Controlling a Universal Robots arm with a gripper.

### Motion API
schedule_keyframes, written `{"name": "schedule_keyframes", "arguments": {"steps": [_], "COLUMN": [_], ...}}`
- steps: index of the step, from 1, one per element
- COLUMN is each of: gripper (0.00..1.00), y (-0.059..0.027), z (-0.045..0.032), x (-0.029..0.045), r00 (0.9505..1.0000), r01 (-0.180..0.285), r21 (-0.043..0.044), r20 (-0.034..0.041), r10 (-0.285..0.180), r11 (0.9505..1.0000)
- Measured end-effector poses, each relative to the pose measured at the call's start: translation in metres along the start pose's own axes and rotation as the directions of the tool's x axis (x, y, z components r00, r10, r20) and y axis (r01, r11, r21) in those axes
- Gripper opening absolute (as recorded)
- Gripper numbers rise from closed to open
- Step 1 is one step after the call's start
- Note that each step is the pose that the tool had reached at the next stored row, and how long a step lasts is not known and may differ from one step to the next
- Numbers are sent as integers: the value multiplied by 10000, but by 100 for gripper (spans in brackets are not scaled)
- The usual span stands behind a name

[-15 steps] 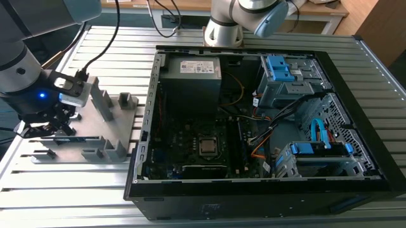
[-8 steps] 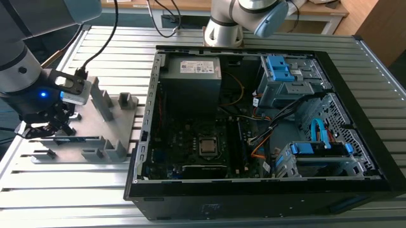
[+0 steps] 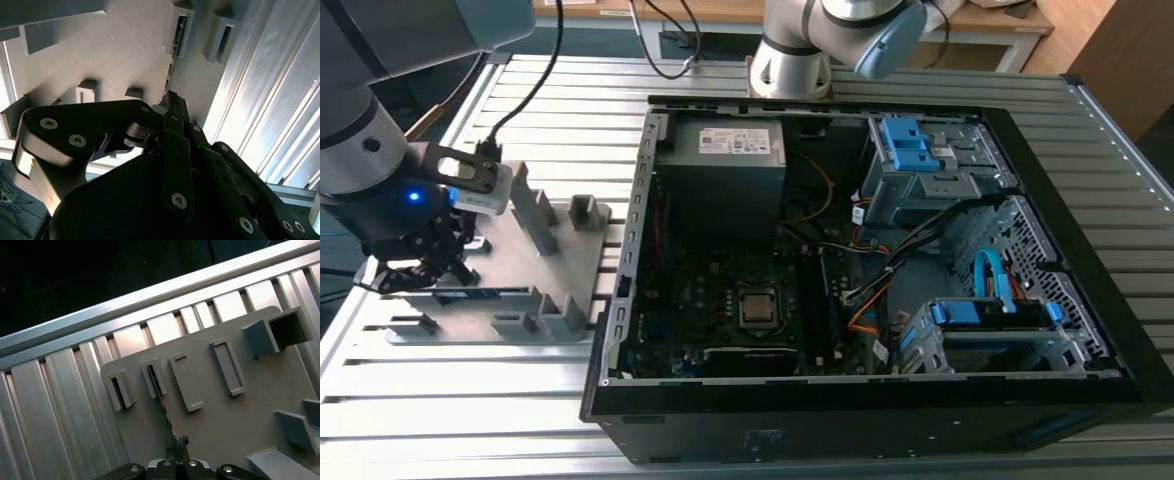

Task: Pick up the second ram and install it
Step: 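Pick up the second ram and move it above second insertion slot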

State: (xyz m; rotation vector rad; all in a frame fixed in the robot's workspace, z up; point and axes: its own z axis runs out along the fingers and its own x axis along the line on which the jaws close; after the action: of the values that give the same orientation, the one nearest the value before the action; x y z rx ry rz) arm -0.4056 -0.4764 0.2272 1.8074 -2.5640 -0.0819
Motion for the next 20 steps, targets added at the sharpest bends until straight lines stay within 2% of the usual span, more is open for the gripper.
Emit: {"name": "schedule_keyframes", "arguments": {"steps": [10,15,20], "gripper": [10,10,10], "y": [0,-1,0], "z": [0,0,0], "x": [0,0,0], "r00": [9965,9928,9871], "r01": [836,1196,1598], "r21": [-24,-35,-49], "r20": [-36,-51,-68], "r10": [-836,-1197,-1598], "r11": [9965,9928,9871]}}
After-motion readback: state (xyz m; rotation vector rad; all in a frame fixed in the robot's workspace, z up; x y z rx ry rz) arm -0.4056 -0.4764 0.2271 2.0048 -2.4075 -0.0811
